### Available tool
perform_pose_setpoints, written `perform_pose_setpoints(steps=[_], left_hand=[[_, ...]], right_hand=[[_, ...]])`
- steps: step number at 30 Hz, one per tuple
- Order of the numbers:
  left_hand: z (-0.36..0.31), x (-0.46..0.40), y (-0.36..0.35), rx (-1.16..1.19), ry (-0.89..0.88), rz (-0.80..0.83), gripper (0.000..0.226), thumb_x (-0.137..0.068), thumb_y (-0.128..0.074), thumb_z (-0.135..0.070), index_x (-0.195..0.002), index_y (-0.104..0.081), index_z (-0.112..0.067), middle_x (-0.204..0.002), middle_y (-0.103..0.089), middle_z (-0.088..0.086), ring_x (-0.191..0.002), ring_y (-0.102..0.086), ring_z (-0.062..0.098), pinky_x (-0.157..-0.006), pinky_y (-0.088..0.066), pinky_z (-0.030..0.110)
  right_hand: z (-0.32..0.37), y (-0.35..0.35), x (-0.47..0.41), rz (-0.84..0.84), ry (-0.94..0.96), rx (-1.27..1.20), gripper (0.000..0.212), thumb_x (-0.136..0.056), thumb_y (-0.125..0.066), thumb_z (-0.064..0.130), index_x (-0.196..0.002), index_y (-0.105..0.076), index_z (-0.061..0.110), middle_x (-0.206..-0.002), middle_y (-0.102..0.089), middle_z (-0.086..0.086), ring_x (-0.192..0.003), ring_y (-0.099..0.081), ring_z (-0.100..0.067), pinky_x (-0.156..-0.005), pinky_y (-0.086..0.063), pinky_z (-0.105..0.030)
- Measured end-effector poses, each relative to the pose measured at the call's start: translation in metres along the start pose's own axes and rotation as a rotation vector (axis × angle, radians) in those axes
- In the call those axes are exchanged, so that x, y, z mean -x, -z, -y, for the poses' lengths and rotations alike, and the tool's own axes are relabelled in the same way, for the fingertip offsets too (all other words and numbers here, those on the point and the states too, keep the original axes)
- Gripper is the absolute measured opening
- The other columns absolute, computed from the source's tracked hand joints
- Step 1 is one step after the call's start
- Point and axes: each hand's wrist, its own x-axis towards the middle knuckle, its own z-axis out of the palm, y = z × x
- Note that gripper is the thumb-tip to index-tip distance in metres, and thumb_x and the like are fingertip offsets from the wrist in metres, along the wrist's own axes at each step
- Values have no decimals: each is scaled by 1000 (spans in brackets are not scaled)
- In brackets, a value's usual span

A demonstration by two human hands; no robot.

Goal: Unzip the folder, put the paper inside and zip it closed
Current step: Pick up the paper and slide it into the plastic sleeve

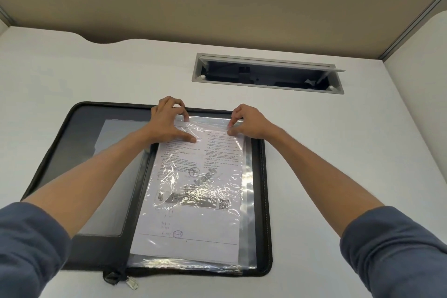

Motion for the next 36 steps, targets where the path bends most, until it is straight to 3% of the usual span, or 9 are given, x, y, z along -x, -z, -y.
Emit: perform_pose_setpoints(steps=[7, 11, 13, 17, 22, 26, 32, 36], left_hand=[[0, -1, 1, 27, 15, 21, 55, -48, -84, -60, -86, -62, -28, -130, -44, -7, -134, -24, 17, -108, -17, 45], [3, -1, 0, 6, 19, 21, 61, -51, -82, -63, -95, -59, -29, -131, -45, -6, -134, -26, 18, -109, -18, 46], [4, 3, -2, -9, 3, 1, 72, -54, -78, -69, -110, -56, -29, -132, -45, -6, -134, -27, 20, -109, -20, 47], [5, 21, -14, -96, 22, -102, 89, -69, -68, -70, -139, -42, -23, -146, -36, 2, -141, -21, 24, -111, -20, 51], [1, 57, -29, -56, 96, -247, 76, -83, -54, -67, -140, -40, -20, -153, -31, 8, -145, -19, 27, -114, -19, 49], [-1, 93, -39, -14, 129, -240, 86, -74, -50, -76, -140, -40, -22, -154, -30, 6, -143, -25, 26, -115, -20, 46], [-7, 126, -59, -75, 84, -133, 104, -72, -40, -87, -154, -6, -34, -164, 6, -5, -149, 7, 9, -120, 3, 37], [-11, 124, -61, -145, 93, -105, 104, -73, -33, -89, -154, 2, -34, -163, 11, -4, -149, 12, 10, -120, 9, 35]], right_hand=[[-4, -5, -5, -3, -1, 12, 15, -77, -77, 27, -87, -77, 16, -112, -51, 8, -108, -51, -16, -94, -46, -39], [-5, -8, -5, -24, -2, 15, 15, -79, -74, 29, -89, -75, 19, -114, -53, 8, -106, -50, -14, -95, -46, -41], [-6, -9, -2, -59, 3, 29, 18, -81, -72, 30, -96, -72, 20, -119, -55, 3, -108, -51, -16, -96, -46, -39], [-6, -14, 13, -156, 28, 105, 45, -86, -67, 35, -127, -56, 19, -132, -54, -2, -118, -52, -21, -101, -40, -39], [0, -33, 52, -368, 72, 193, 55, -89, -62, 38, -138, -46, 19, -142, -48, -1, -131, -42, -20, -111, -31, -43], [5, -64, 93, -414, 69, 217, 59, -91, -53, 54, -136, -47, 18, -141, -48, -1, -132, -42, -19, -111, -30, -40], [1, -110, 123, -333, -35, 251, 85, -88, -23, 76, -154, -14, 22, -163, -8, 5, -149, -3, -14, -122, -5, -44], [-8, -111, 122, -359, -44, 279, 84, -88, -19, 77, -154, -8, 26, -163, -4, 8, -149, -1, -11, -122, -3, -41]])
